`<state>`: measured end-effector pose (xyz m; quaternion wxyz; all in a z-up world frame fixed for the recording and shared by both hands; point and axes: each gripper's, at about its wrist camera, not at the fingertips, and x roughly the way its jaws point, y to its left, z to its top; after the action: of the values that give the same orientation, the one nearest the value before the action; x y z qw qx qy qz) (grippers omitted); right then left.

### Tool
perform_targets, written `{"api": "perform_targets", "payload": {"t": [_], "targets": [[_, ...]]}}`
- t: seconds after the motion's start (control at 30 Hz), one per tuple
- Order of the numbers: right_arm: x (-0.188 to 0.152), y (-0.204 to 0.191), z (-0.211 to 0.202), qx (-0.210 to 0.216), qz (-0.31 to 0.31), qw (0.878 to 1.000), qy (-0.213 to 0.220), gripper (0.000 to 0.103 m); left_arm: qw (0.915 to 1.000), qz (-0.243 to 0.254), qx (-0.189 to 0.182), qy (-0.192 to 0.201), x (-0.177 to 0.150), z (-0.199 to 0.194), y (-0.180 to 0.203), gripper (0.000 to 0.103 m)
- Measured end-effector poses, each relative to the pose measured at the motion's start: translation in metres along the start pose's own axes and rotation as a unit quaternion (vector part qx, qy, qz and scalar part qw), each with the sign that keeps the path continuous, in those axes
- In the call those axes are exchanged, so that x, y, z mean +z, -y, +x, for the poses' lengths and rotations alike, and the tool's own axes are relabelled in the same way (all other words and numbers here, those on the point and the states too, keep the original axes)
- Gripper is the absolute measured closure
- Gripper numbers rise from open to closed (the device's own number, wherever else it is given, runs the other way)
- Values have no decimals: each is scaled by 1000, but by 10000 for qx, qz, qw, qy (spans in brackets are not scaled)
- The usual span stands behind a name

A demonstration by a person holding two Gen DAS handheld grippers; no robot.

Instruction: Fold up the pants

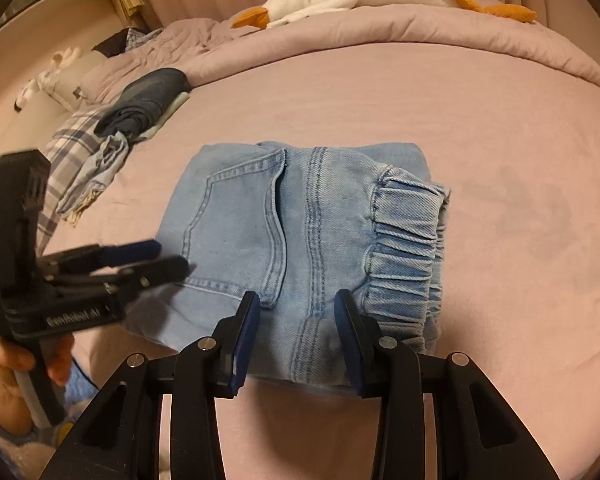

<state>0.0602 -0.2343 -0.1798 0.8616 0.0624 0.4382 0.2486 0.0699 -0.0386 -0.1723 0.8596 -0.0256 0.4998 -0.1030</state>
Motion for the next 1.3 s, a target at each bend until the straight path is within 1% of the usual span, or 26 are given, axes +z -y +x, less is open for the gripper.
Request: {"api": "perform_targets", "payload": {"t": [0.2,0.33,0.57,0.67,0.77,0.83,0.9,0.93,1.07,1.17,1.3], "targets": [[-3,2,-4,37,7,10000,27,64,9999,154,13,-25,-5,-6,7,45],[-2,4,-9,108,102,9999,9,64,9994,338,104,-29,-13,-8,12,45],[-1,6,-8,144,49,9999,-61,64,9995,301,122,-17,-14,-5,13,45],[6,6,-15,216,103,9997,62,64,9996,260,111,-27,-15,-5,12,45],[14,12,-21,107,193,9990,382,64,9996,248,129,-17,-15,-4,14,45],[19,20,-21,106,403,9977,525,64,9995,266,145,-15,-15,-4,15,45],[22,27,-15,166,523,9971,518,64,9995,264,144,-25,-15,-4,16,45],[22,30,-8,131,569,9973,437,64,9996,259,140,-28,-15,-4,16,45],[20,30,0,73,479,9980,402,64,9997,224,108,-53,-15,-3,14,45],[20,32,-3,202,513,9978,379,64,9997,205,105,-52,-15,-4,15,45],[20,40,-11,489,783,9950,373,64,9999,103,44,-37,-14,-4,12,45]]}}
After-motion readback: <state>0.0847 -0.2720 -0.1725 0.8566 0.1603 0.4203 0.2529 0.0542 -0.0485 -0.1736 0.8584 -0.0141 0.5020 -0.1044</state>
